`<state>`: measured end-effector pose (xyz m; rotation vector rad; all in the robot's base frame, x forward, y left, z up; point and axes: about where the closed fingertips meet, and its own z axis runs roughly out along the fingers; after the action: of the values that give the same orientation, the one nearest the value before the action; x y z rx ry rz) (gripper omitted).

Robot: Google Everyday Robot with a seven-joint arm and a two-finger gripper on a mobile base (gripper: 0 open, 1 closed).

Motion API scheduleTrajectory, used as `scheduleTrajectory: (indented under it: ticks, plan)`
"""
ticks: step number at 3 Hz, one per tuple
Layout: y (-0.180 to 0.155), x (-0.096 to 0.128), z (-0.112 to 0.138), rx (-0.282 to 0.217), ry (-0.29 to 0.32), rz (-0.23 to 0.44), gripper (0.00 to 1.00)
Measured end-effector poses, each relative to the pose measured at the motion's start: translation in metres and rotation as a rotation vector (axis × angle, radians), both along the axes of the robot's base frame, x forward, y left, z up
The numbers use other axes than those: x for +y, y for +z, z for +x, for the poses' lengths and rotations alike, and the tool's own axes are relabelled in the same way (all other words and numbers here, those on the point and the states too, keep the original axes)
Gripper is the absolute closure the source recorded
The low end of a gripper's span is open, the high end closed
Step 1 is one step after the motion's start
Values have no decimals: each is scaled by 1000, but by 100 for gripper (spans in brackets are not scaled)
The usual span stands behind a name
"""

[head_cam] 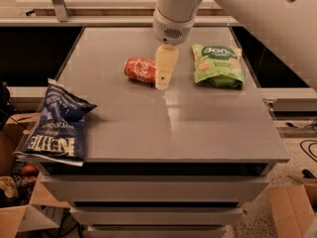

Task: Pick coke can

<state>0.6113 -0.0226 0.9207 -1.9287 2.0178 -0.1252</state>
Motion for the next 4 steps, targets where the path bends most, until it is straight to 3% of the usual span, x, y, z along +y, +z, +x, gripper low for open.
scheduleTrajectory:
  ticks: [2, 3, 4]
  plan:
    - [-29, 54, 27, 50, 58, 18, 0]
    - [-50, 71, 28, 85, 67, 14, 0]
    - [-69, 76, 25, 121, 59, 10, 18]
